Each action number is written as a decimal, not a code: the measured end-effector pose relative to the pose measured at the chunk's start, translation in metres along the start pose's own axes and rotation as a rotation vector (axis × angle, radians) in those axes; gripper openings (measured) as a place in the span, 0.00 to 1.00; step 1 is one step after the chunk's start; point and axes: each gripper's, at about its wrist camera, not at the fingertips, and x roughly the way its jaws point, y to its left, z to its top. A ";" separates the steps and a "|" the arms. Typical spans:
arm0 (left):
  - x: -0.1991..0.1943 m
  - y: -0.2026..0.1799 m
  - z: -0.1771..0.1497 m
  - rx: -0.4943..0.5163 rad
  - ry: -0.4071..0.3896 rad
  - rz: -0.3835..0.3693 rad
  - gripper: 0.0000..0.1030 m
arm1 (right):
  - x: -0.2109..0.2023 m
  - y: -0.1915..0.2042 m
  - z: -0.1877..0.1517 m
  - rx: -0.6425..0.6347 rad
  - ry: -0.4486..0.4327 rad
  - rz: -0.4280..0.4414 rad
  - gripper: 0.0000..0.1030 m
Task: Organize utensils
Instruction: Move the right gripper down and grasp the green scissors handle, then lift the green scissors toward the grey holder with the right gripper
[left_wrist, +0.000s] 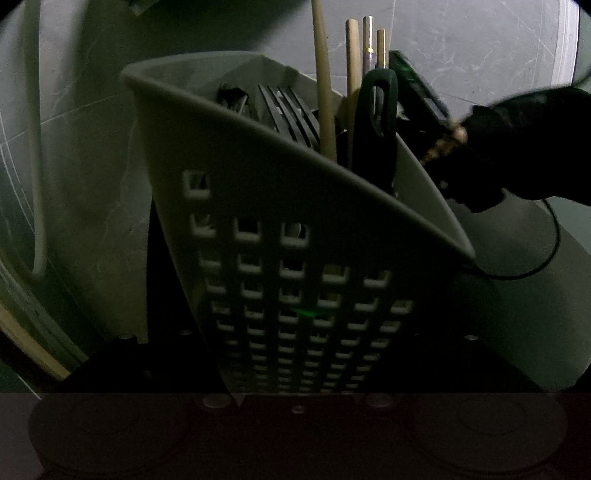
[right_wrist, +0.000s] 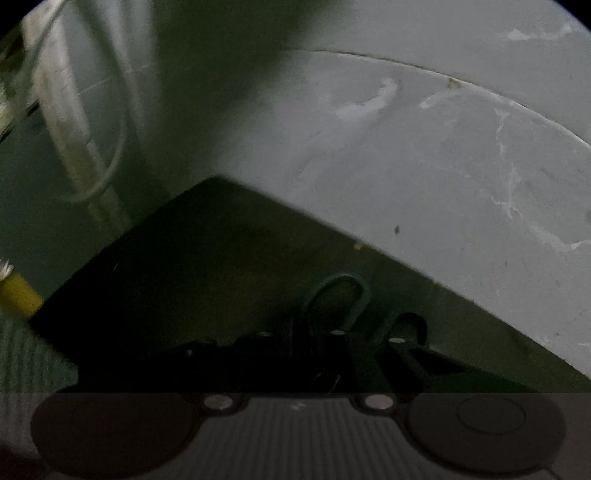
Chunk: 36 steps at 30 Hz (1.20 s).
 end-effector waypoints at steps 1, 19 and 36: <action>0.000 0.000 0.000 0.000 -0.001 -0.001 0.75 | -0.004 0.002 -0.002 -0.023 0.027 0.021 0.08; -0.001 0.001 -0.003 -0.001 -0.008 0.001 0.74 | -0.017 0.013 -0.013 0.159 0.000 -0.047 0.04; -0.001 0.004 -0.002 0.008 -0.005 -0.008 0.74 | -0.158 0.004 -0.085 0.456 -0.552 0.116 0.05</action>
